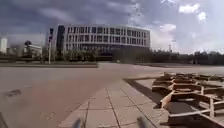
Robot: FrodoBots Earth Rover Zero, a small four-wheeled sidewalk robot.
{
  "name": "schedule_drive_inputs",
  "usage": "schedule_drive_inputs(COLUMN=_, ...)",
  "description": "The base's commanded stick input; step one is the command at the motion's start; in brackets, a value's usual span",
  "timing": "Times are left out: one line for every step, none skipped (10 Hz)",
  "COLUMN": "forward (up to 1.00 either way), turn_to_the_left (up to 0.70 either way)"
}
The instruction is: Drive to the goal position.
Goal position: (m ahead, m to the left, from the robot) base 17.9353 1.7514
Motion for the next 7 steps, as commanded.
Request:
schedule_drive_inputs(forward=0.7, turn_to_the_left=0.0)
schedule_drive_inputs(forward=0.7, turn_to_the_left=0.0)
schedule_drive_inputs(forward=0.7, turn_to_the_left=0.0)
schedule_drive_inputs(forward=0.7, turn_to_the_left=0.0)
schedule_drive_inputs(forward=0.7, turn_to_the_left=0.0)
schedule_drive_inputs(forward=0.7, turn_to_the_left=0.0)
schedule_drive_inputs(forward=0.7, turn_to_the_left=0.0)
